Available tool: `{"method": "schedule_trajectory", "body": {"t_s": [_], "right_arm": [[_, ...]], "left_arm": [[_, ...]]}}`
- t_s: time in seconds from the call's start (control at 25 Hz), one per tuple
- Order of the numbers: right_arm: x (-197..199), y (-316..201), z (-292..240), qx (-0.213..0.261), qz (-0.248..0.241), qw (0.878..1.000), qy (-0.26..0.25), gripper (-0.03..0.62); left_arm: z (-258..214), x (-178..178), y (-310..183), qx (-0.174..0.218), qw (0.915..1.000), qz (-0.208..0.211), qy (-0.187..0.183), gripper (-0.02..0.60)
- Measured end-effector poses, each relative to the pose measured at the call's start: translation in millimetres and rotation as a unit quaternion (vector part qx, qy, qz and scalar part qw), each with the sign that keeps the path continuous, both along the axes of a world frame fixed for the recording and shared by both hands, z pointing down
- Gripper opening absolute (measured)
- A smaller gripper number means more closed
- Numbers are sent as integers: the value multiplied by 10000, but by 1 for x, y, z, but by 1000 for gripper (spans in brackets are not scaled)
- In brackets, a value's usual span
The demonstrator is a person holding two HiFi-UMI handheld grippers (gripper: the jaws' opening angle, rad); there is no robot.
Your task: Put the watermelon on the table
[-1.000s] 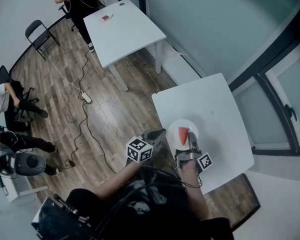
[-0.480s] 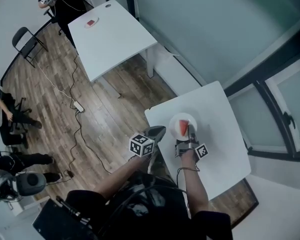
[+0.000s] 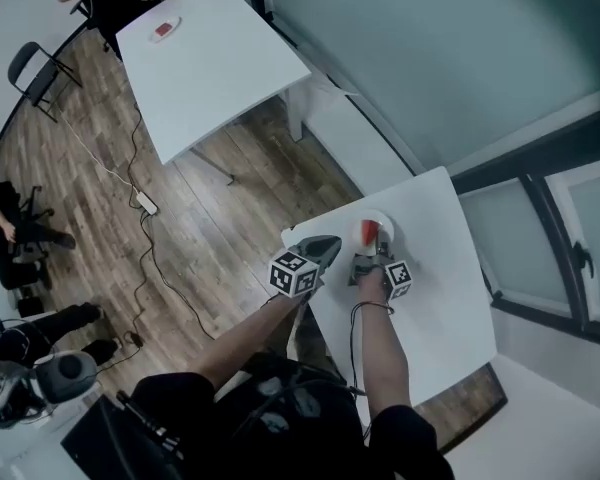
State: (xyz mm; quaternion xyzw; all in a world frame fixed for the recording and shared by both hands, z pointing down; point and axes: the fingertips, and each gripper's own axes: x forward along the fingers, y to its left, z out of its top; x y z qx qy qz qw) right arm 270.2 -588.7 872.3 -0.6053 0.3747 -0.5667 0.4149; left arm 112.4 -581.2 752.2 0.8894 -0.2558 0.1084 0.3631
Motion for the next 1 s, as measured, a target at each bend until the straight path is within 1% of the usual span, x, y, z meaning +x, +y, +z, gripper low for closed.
{"method": "schedule_trajectory", "body": {"t_s": [0.12, 0.24, 0.32, 0.36, 0.4, 0.44, 0.48, 0.52, 0.56, 0.6, 0.68, 0.72, 0.76, 0.8, 0.84, 0.96, 1.0], "right_arm": [[4, -17, 5, -199, 118, 9997, 14, 25], [11, -28, 15, -555, -33, 9982, 218, 25], [19, -32, 19, -951, -362, 9925, 671, 26], [23, -33, 18, -1180, -600, 9857, 1042, 35], [26, -34, 17, -1426, -881, 9745, 1491, 43], [29, -35, 15, -1679, -1194, 9587, 1960, 58], [32, -35, 13, -1917, -1525, 9393, 2402, 83], [34, -35, 12, -2133, -1861, 9168, 2816, 109], [37, -34, 12, -2329, -2188, 8909, 3228, 146], [40, -31, 11, -2500, -2488, 8621, 3640, 159], [47, -23, 8, -2708, -2943, 8045, 4390, 161], [49, -19, 4, -2720, -3094, 7817, 4681, 161], [49, -16, 0, -2666, -3206, 7660, 4893, 161], [47, -12, -5, -2557, -3291, 7567, 5036, 160], [45, -8, -10, -2414, -3355, 7517, 5138, 160], [33, 14, -36, -1972, -3407, 7405, 5447, 158], [29, 25, -49, -1840, -3379, 7363, 5567, 140]], "left_arm": [[6, -2, -6, -200, 9997, -103, 73, 3], [6, -5, -12, -217, 9997, -126, 51, 3], [6, -5, -14, -259, 9996, -114, 57, 3], [6, -6, -14, -299, 9994, -124, 86, 3], [4, -7, -14, -336, 9993, -142, 123, 3], [3, -7, -14, -361, 9991, -159, 158, 3], [2, -8, -14, -376, 9990, -169, 183, 3], [1, -8, -13, -385, 9989, -169, 199, 3], [1, -8, -11, -394, 9989, -159, 206, 3], [0, -7, -9, -401, 9989, -140, 207, 3], [0, -4, -4, -394, 9990, -99, 200, 3], [-1, -3, -2, -377, 9991, -81, 193, 3], [-2, -1, 1, -347, 9992, -58, 181, 3], [-4, 0, 4, -301, 9994, -25, 161, 3], [-6, 2, 7, -236, 9996, 19, 128, 3], [-15, 4, 24, 28, 9998, 191, -63, 3], [-19, 4, 31, 133, 9995, 248, -143, 3]]}}
